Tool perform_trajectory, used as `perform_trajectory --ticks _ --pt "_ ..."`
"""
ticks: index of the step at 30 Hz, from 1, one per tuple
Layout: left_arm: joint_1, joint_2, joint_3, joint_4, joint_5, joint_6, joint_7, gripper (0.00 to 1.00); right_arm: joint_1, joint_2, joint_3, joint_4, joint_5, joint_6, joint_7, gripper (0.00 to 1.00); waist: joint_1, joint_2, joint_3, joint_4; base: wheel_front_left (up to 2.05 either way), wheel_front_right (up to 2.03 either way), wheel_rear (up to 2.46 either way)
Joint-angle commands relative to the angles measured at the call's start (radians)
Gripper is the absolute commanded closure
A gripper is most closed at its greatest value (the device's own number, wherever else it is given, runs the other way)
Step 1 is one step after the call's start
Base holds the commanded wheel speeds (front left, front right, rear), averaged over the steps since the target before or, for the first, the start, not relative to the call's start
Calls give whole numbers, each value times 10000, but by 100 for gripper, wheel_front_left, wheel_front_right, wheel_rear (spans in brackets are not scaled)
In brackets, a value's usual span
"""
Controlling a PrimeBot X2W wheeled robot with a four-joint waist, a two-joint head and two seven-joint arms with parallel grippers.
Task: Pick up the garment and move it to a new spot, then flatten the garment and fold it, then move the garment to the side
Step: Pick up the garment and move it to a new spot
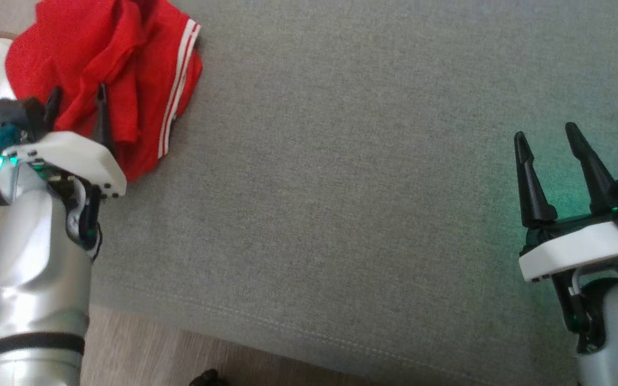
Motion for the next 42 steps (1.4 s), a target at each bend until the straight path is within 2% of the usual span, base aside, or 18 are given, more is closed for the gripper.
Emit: perform_trajectory --ticks 1,6,7,8,9,11,17,24,29,33,38,42 --pt "-522 601 262 155 55 -39 254 0 -220 -128 197 -429 -53 77 48 0 -1 0 200 -77 0 0 0" --pt "-1295 839 152 1261 35 -110 1024 0 -275 -132 140 -426 -23 77 68 0 -1 0 323 -76 0 0 0" --pt "-1409 874 120 1398 44 -123 1085 37 -283 -127 135 -422 -12 77 69 0 -1 0 333 -75 0 0 0" --pt "-1511 910 104 1517 33 -143 1092 62 -294 -122 135 -415 -3 77 68 0 -1 0 341 -76 0 0 0" --pt "-1593 952 75 1630 50 -148 1077 100 -305 -117 137 -405 6 77 66 0 -1 0 341 -80 0 0 0" --pt "-1712 1039 31 1777 112 -80 894 100 -330 -97 150 -377 15 77 56 0 -1 0 316 -100 0 0 0" --pt "-1678 1085 85 1468 117 246 -535 100 -268 38 122 -206 40 77 -109 0 -1 0 -141 -171 0 0 0" --pt "-1002 918 253 -377 -106 418 -1199 100 -35 305 71 -9 84 77 -379 0 -1 0 -1073 -316 0 0 0" --pt "73 566 140 -2433 -230 466 -1234 100 264 485 85 183 163 77 -553 0 -1 0 -1840 -547 0 0 0" --pt "1098 232 -173 -4162 -281 488 -856 100 503 587 119 280 243 77 -672 0 -1 0 -2350 -897 0 0 0" --pt "2359 -346 -830 -5948 -393 500 -178 100 742 652 227 312 369 77 -786 0 -1 0 -2747 -1627 0 0 0" --pt "3017 -739 -1633 -6421 -566 397 262 100 790 669 384 267 516 77 -820 0 -1 0 -2784 -2434 0 0 0"
